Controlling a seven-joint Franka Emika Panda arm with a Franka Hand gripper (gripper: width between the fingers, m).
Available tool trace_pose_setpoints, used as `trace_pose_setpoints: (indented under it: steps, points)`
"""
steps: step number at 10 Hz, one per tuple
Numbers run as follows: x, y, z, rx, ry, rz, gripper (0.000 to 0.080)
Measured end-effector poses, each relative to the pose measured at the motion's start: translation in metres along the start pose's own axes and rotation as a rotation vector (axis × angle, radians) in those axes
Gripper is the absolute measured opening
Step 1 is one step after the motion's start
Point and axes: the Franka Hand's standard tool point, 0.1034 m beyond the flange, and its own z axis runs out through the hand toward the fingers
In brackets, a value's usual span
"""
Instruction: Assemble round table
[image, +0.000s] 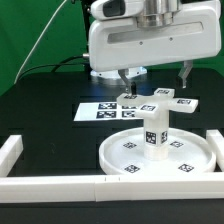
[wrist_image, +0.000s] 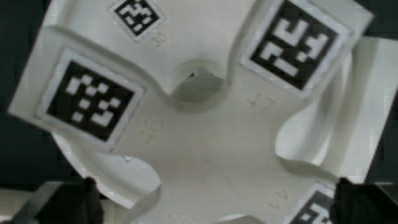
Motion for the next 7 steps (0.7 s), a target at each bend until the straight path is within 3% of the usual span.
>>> trace_pose_setpoints:
  steps: [2, 7]
  points:
    - [-0.002, 0.006, 0.007, -0.019, -0.012, -0.128, 0.0649]
    - [-0.003, 0.005, 0.015, -0.017, -0.024, -0.073, 0.0649]
